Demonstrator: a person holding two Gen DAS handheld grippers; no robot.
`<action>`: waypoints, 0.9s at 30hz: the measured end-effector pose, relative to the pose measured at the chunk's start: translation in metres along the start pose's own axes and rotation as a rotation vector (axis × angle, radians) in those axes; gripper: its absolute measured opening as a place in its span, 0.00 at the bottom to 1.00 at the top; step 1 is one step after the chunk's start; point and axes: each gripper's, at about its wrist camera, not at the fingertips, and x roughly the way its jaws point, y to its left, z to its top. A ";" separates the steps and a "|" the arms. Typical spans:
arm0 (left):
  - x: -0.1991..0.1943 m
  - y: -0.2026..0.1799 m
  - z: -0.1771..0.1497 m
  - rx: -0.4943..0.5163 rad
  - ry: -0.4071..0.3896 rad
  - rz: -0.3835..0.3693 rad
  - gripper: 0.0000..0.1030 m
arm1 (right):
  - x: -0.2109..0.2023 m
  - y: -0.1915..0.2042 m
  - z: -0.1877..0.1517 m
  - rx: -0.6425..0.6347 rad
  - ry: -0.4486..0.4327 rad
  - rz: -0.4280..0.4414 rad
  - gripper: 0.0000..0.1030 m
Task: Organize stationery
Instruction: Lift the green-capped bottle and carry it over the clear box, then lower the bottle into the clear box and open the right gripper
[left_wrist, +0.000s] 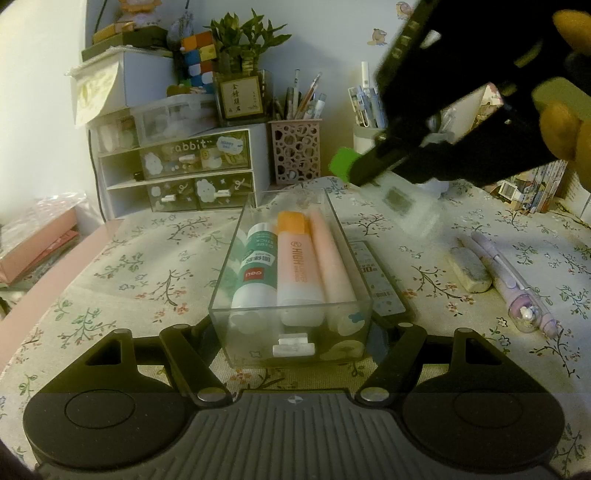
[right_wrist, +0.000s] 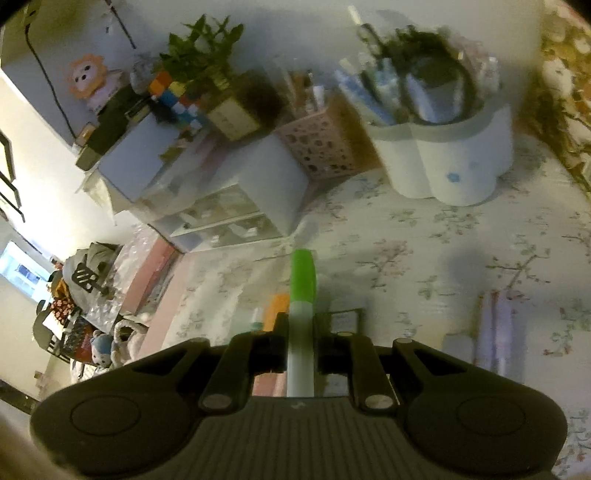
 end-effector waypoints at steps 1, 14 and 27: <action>0.000 0.000 0.000 0.000 0.000 0.000 0.71 | 0.002 0.002 0.001 0.001 0.003 0.008 0.17; 0.000 -0.001 0.000 0.001 0.000 -0.003 0.71 | 0.047 0.024 0.003 0.048 0.135 0.066 0.17; 0.001 -0.001 0.000 0.001 0.000 -0.004 0.71 | 0.066 0.027 0.001 0.045 0.225 0.107 0.20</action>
